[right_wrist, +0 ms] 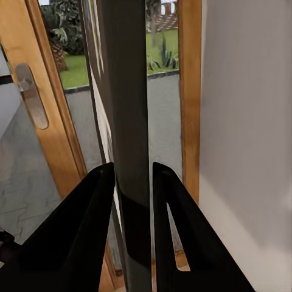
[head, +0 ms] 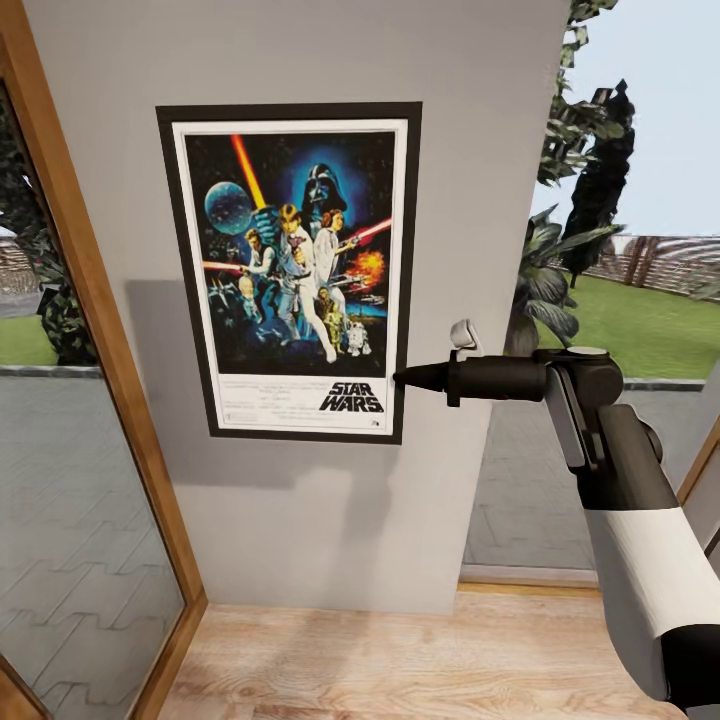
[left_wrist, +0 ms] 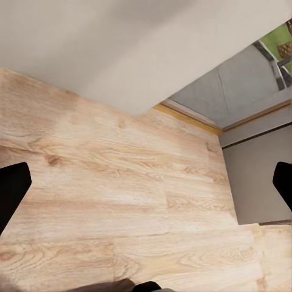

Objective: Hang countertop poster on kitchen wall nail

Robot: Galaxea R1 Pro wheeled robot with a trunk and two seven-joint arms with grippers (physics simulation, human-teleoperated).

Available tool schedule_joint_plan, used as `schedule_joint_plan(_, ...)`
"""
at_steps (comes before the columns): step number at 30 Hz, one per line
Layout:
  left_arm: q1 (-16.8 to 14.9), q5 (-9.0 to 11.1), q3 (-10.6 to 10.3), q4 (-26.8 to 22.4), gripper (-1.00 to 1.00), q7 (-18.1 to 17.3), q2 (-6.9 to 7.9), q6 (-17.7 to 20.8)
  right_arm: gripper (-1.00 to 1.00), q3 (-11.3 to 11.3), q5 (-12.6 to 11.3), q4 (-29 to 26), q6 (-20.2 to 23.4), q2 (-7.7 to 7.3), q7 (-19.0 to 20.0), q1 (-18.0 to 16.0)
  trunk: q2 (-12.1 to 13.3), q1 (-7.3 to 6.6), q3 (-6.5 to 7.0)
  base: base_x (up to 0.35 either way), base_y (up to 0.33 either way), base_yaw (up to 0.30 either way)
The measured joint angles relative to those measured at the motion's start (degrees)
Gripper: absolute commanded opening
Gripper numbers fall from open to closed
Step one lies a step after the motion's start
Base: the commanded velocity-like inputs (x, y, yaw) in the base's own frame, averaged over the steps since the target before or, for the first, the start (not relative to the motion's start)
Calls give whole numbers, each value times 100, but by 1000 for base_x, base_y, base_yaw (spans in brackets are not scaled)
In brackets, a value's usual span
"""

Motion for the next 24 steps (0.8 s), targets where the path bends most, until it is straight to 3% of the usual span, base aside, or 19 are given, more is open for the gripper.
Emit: schedule_joint_plan(24,0,0,0,0,100,0,3,0,-100,0,-1,0,-2,0,-11,-133,0,0,0,0,0,0)
